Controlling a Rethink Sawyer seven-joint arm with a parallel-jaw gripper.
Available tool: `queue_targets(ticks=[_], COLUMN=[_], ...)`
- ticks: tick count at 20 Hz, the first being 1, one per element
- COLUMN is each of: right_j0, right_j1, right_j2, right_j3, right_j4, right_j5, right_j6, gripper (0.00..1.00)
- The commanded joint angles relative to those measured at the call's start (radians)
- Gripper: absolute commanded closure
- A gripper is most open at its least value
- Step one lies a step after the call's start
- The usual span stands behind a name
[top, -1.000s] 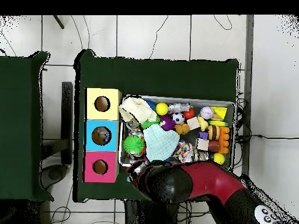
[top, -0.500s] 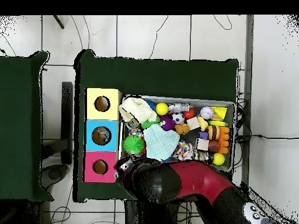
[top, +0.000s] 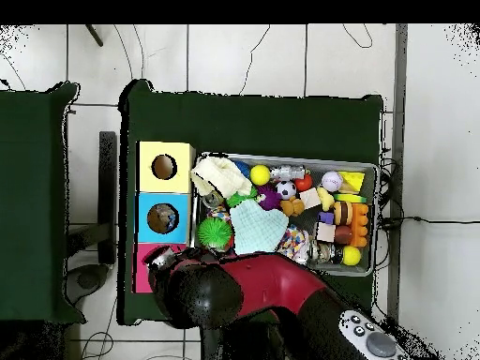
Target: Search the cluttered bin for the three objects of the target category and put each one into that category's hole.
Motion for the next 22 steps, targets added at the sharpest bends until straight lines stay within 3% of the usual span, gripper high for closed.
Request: queue_targets(ticks=[1,6,15,22], right_j0=[0.04,0.072,0.062,0.095], right_j1=[0.012,0.013,0.002,0.015], right_j2=[-0.029,-0.108,-0.139,-0.188], right_j3=[-0.032,-0.07,-0.098,-0.135], right_j4=[0.053,0.0,-0.037,-0.052], right_j5=[-0.093,-0.093,-0.112,-0.138], right_j6=[0.382,0.358,0.314,0.31], gripper=[1.0,1.0,1.0,1.0])
